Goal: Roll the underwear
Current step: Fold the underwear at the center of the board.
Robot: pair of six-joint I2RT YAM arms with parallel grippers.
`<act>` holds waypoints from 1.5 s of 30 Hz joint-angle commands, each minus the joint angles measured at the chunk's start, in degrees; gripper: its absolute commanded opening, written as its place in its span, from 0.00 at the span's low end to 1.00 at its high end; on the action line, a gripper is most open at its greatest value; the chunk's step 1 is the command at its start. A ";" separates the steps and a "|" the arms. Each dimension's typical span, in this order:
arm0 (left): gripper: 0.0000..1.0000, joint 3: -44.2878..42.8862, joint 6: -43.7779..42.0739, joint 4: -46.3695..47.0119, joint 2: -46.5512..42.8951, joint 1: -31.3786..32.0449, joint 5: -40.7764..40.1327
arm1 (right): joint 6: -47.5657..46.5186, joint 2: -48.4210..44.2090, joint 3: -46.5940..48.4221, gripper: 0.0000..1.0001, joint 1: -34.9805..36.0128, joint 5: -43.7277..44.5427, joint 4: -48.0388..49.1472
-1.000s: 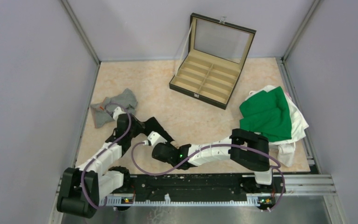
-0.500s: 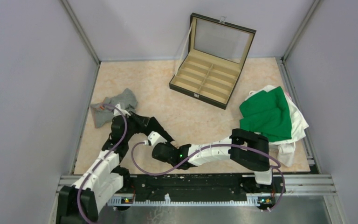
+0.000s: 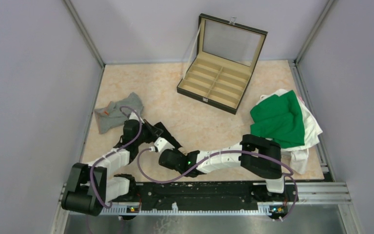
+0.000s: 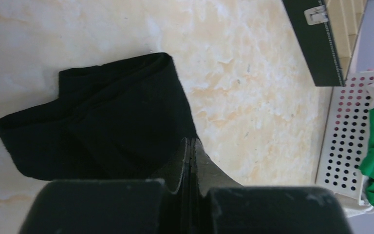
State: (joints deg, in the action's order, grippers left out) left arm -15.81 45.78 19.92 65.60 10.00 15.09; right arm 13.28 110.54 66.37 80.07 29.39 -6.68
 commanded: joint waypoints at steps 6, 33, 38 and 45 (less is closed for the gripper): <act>0.00 2.22 -2.37 2.55 2.87 -0.24 -3.68 | 1.06 -1.09 -2.91 0.27 -0.36 -2.54 -8.69; 0.00 2.56 -3.52 2.38 3.75 -0.24 -4.22 | 10.17 -26.45 -11.39 0.41 -8.76 -15.88 5.74; 0.00 2.19 -4.12 2.67 3.21 -0.24 -3.58 | 12.43 -27.92 -12.20 0.30 -11.47 -15.79 7.98; 0.00 1.94 -5.55 2.07 1.61 -0.24 -2.63 | 17.91 -29.50 -14.42 0.11 -14.40 -16.09 9.37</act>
State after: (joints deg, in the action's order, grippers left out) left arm -12.80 42.54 20.97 68.71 10.00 11.77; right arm 26.61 84.27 53.60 67.26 13.93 -1.15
